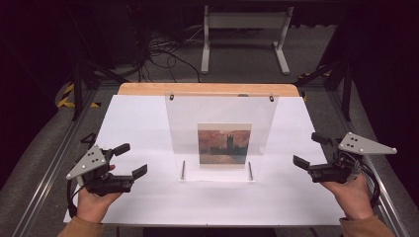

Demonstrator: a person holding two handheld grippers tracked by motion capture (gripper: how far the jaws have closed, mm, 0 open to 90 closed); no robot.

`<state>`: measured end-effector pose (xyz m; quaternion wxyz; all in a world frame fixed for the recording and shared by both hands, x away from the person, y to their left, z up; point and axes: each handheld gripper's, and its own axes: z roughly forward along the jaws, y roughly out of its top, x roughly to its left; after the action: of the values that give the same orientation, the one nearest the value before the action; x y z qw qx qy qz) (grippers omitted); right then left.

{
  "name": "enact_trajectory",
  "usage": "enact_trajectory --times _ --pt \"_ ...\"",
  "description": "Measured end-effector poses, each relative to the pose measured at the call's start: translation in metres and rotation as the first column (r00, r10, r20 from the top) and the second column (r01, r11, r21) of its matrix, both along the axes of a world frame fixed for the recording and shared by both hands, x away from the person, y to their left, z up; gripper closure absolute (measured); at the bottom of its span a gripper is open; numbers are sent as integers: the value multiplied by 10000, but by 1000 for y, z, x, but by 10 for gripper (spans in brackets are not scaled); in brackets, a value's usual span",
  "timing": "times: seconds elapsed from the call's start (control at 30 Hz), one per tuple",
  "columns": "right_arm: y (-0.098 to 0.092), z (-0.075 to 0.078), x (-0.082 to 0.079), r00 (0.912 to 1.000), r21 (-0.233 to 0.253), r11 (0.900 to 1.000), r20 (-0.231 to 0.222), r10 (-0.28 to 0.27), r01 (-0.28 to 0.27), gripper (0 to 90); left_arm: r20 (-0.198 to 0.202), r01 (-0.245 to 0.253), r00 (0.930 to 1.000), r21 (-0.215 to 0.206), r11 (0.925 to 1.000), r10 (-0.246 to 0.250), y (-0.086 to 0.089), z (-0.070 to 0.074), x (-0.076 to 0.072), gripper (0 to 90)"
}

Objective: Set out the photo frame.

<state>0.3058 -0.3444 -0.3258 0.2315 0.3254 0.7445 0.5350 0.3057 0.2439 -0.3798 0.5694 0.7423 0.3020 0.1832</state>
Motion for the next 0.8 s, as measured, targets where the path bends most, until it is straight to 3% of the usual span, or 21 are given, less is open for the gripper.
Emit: enact_trajectory --times 0.23,0.4,0.47,0.53,0.6,0.77,0.8 --pt "-9 -29 -4 9994 175 9994 -176 -298 301 2 -443 -231 9988 -282 9993 219 5 -23 -1 83" --pt "-11 -52 -6 9991 161 9991 -161 -389 391 2 -523 -409 9978 -261 9988 395 7 -37 -1 78" --pt "-11 -59 -6 9996 196 9994 -104 -281 283 2 -375 -465 9983 -329 9984 452 7 -44 -3 78" --pt "-10 -70 -6 9991 134 9992 -183 -378 380 2 -201 -526 9984 -66 9986 525 6 -51 -7 75" --pt "-11 -82 -5 9983 372 9984 -426 -399 415 2 0 -510 9987 242 9984 510 4 -55 -10 73" --pt "-10 -102 -4 9966 -174 9979 -538 -629 621 2 56 -509 9987 381 9980 507 -3 -62 -9 74" --pt "-9 -106 -2 9946 -181 9974 -755 -713 701 2 -14 -496 9988 422 9979 498 -5 -65 -8 71"
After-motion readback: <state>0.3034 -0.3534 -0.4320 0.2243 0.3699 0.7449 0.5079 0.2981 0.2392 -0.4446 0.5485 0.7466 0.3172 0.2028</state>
